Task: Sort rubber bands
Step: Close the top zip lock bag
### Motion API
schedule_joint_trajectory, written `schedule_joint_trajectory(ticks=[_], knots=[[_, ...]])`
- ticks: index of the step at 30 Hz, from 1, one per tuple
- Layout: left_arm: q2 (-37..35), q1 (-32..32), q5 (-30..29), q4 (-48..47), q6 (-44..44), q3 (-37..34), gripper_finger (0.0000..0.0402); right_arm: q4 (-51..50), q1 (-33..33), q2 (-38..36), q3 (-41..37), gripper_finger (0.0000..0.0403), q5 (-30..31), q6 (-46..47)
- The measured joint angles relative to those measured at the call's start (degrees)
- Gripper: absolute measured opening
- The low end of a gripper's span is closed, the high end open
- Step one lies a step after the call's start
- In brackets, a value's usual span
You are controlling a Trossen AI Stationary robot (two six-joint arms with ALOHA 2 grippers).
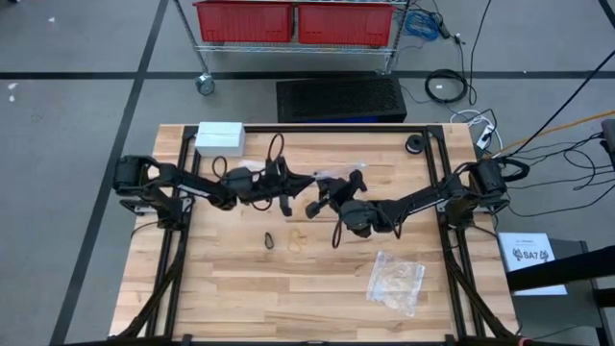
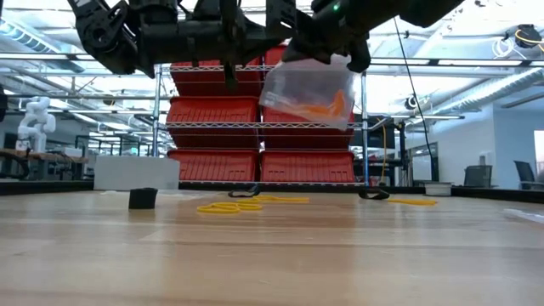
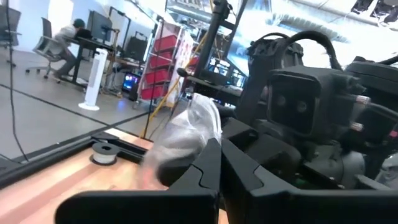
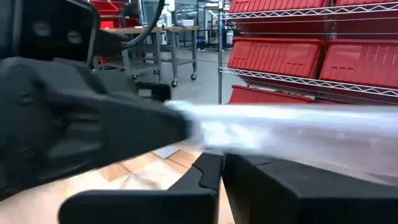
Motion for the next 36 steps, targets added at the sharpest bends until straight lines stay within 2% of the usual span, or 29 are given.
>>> schedule_joint_trajectory(ticks=[9, 20, 25, 31, 36], knots=[[-0.3, 1.6, 6.8, 1.6, 1.1, 0.0, 0.0016, -0.5, 1.8, -0.1, 0.0, 0.0, -2.5, -0.1], [-1.9, 3.6, 15.1, 3.5, 1.0, 0.0, 0.0132, -6.7, 1.9, -3.0, 0.0, 0.0, -6.7, 0.7], [-6.8, 8.1, 19.6, -3.1, 0.7, -0.2, 0.0169, -13.5, 1.9, -6.8, 0.0, 0.0, -13.7, 2.8], [-11.0, 14.9, 29.5, -17.0, 2.2, -0.2, 0.0176, -22.9, 1.8, -13.1, 0.0, 0.0, -28.7, 3.2], [-7.0, 17.6, 38.6, -11.4, 0.6, -2.3, 0.0176, -26.8, 1.8, -17.7, 0.0, 0.0, -42.3, -0.3]])
